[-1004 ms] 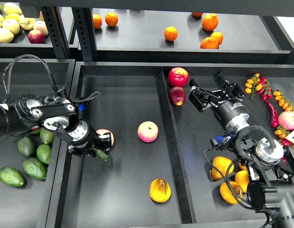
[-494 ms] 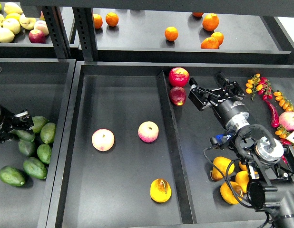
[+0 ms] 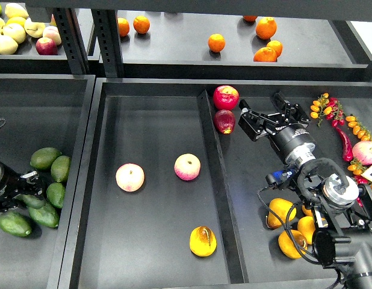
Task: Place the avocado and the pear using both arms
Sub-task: 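Withdraw the left gripper from the avocado bin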
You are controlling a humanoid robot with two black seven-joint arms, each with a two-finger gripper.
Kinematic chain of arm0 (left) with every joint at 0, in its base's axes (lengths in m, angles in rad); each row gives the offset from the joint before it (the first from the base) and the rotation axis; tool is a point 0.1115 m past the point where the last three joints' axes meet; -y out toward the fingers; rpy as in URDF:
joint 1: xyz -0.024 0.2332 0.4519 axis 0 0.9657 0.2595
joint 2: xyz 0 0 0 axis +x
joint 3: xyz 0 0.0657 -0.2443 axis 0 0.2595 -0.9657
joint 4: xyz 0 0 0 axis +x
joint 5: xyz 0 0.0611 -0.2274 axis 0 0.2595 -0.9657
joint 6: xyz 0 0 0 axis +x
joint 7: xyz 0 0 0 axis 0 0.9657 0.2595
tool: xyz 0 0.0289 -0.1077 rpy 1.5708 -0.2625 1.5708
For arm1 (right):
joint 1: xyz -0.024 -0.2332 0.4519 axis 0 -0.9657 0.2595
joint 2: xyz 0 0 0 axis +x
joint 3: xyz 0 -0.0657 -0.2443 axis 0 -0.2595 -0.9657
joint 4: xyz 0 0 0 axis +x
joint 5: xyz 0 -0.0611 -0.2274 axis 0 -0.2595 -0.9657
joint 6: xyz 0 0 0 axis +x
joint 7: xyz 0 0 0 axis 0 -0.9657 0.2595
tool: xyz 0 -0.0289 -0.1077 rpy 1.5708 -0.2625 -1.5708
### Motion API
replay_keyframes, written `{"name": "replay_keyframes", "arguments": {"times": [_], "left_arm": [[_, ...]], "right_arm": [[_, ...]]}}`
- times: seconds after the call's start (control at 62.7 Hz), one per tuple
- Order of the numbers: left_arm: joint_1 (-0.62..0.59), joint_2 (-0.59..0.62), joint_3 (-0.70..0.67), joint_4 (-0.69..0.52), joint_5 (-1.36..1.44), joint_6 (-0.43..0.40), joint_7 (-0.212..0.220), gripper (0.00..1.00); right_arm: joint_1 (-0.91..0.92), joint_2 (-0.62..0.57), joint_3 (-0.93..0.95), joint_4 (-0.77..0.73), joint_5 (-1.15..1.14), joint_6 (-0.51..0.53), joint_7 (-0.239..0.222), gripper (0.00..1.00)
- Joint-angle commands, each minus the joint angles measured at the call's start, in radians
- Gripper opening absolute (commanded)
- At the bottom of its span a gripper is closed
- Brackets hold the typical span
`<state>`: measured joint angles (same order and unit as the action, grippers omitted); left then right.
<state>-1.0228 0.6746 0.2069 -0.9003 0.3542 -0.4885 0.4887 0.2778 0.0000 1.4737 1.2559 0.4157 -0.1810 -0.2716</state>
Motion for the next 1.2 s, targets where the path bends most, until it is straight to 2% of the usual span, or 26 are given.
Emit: {"name": "replay_keyframes", "arguments": {"times": [0.0, 0.159, 0.319, 0.59, 0.813, 1.179], "left_arm": [[0.018, -0.013, 0.000, 0.011, 0.000, 0.000, 0.000, 0.31], [0.024, -0.021, -0.006, 0.015, 0.000, 0.000, 0.000, 0.38], [0.029, -0.021, -0.006, 0.015, 0.008, 0.000, 0.000, 0.50], [0.017, -0.009, -0.018, 0.011, 0.022, 0.000, 0.000, 0.83], [0.017, 0.005, -0.026, -0.002, 0.022, 0.000, 0.000, 0.91], [-0.003, 0.008, -0.066, -0.026, 0.019, 0.000, 0.000, 0.98]], "right_arm": [[-0.002, 0.000, 0.000, -0.001, 0.000, 0.000, 0.000, 1.00], [-0.002, 0.000, 0.002, -0.003, 0.000, 0.000, 0.000, 1.00], [-0.002, 0.000, 0.000, -0.003, 0.000, 0.000, 0.000, 1.00], [-0.003, 0.000, 0.000, -0.004, 0.000, 0.002, 0.000, 1.00], [-0.002, 0.000, 0.000, -0.006, 0.000, 0.002, 0.000, 1.00], [-0.005, 0.000, 0.000, -0.006, 0.000, 0.002, -0.001, 1.00]]}}
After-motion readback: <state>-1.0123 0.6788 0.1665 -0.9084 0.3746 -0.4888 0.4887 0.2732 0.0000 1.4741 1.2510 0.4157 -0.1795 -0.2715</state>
